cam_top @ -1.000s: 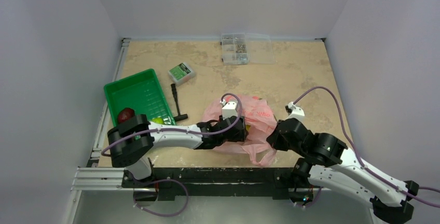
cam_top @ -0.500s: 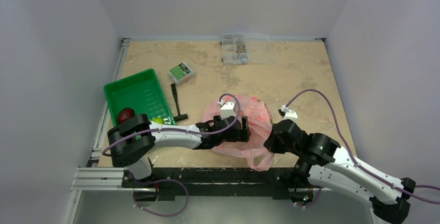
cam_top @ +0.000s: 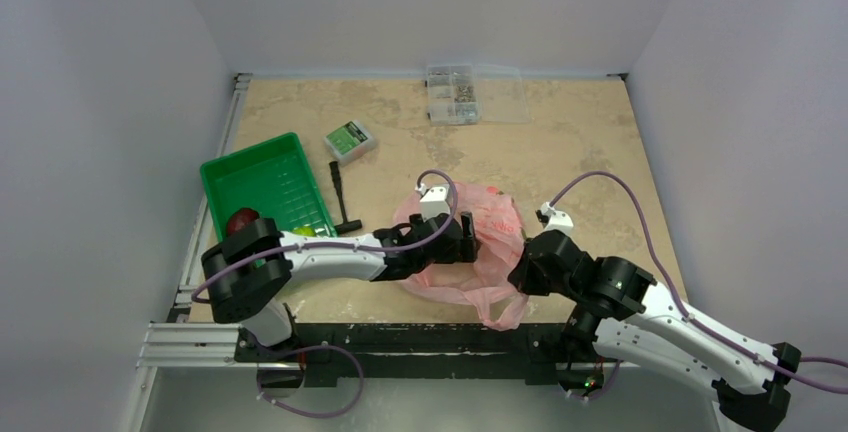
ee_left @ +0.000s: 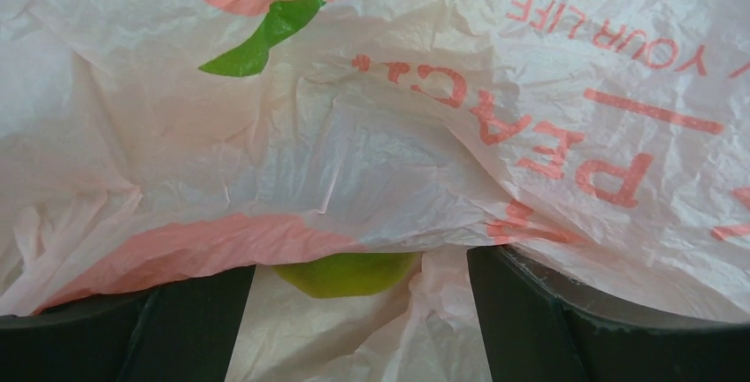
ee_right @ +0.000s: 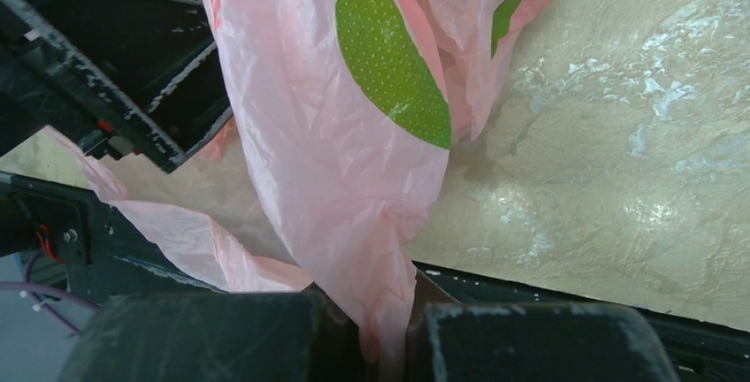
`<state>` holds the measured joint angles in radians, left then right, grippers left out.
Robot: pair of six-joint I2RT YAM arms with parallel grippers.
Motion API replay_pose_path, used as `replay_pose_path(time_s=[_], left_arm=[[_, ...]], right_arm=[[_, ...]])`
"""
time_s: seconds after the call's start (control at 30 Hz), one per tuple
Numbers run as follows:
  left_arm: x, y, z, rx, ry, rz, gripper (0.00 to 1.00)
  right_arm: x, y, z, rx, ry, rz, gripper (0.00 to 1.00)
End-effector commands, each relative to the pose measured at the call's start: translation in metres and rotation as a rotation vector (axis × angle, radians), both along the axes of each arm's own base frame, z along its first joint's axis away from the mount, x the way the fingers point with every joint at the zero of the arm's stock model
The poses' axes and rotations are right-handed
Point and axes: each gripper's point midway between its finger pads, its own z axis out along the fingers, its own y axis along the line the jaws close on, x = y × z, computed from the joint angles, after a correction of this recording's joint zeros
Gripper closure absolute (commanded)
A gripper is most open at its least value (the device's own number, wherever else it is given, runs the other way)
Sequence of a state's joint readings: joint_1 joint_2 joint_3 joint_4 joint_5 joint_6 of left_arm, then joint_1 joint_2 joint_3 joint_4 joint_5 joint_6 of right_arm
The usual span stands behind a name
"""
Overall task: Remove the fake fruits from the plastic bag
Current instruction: Adjust the fake fruit in the plastic bag, then take out the fake fruit from the plastic bag, then place the fake fruit in the bin.
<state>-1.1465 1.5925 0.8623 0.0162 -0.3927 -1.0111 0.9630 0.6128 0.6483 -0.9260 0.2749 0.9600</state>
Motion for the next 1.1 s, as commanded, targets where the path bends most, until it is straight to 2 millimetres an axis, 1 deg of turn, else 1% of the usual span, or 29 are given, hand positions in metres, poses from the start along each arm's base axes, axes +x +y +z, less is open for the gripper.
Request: replay_pose_path(time_s=[0.0,0.03,0.1,0.17,0.23,0.27,0.3,0.33,0.37,0.43,0.5,0.57,0.6,0.67,0.7,0.77,0.8,0.83,0.9,1.0,1.07], left_arm=[[0.012,-0.017,0.001,0.014,-0.012,0.001,0.15],[0.012,-0.017,-0.003,0.033,-0.003,-0.002,0.17],[0.011,-0.015,-0.013,0.065,0.011,-0.006,0.26],[0.01,-0.013,-0.012,0.06,0.008,-0.007,0.39],[0.008,-0.01,-0.004,0.045,-0.006,-0.012,0.54],[0.007,-0.008,0.006,0.028,-0.018,-0.021,0.62],[0.006,-0.006,0.014,0.014,-0.028,-0.03,0.68],[0.004,-0.004,0.024,-0.005,-0.039,-0.041,0.74],[0.001,-0.001,0.034,-0.023,-0.05,-0.052,0.78],[-0.004,0.004,0.054,-0.064,-0.072,-0.083,0.81],[-0.008,0.01,0.068,-0.092,-0.079,-0.119,0.85],[-0.012,0.016,0.079,-0.122,-0.072,-0.143,0.98],[-0.014,0.021,0.085,-0.134,-0.072,-0.149,1.0],[-0.017,0.033,0.097,-0.158,-0.084,-0.151,1.0],[-0.018,0.04,0.106,-0.173,-0.099,-0.147,1.0],[-0.016,0.063,0.121,-0.173,-0.132,-0.116,1.0],[-0.014,0.076,0.127,-0.162,-0.147,-0.091,1.0],[-0.014,0.095,0.135,-0.136,-0.17,-0.064,1.0],[-0.01,0.125,0.145,-0.076,-0.199,-0.013,1.0],[-0.003,0.176,0.146,0.074,-0.188,0.108,1.0],[0.001,0.206,0.137,0.176,-0.148,0.187,1.0]], right_arm=[[0.006,0.001,0.004,0.007,-0.038,-0.004,1.0],[0.006,0.001,0.004,0.007,-0.038,-0.004,1.0],[0.007,0.001,0.005,0.003,-0.042,-0.005,1.0],[0.008,0.001,0.004,0.002,-0.048,-0.008,1.0],[0.009,0.001,0.004,0.008,-0.052,-0.01,1.0],[0.009,0.001,0.004,0.009,-0.054,-0.01,1.0],[0.009,0.001,0.004,0.013,-0.058,-0.011,1.0],[0.01,0.001,0.005,0.016,-0.061,-0.011,1.0],[0.01,0.002,0.006,0.023,-0.066,-0.013,1.0],[0.011,0.002,0.01,0.038,-0.078,-0.016,1.0],[0.012,0.002,0.016,0.059,-0.098,-0.019,1.0],[0.014,0.002,0.024,0.084,-0.123,-0.025,1.0],[0.015,0.003,0.029,0.1,-0.137,-0.025,1.0],[0.017,0.001,0.042,0.119,-0.171,-0.029,1.0],[0.018,-0.001,0.048,0.121,-0.186,-0.032,1.0],[0.019,-0.003,0.057,0.121,-0.209,-0.025,1.0],[0.019,-0.004,0.059,0.118,-0.214,-0.024,1.0],[0.019,-0.005,0.06,0.116,-0.217,-0.024,1.0],[0.02,-0.004,0.061,0.117,-0.229,-0.015,1.0],[0.019,-0.001,0.066,0.132,-0.237,0.004,1.0],[0.02,-0.001,0.071,0.14,-0.252,0.009,1.0]])
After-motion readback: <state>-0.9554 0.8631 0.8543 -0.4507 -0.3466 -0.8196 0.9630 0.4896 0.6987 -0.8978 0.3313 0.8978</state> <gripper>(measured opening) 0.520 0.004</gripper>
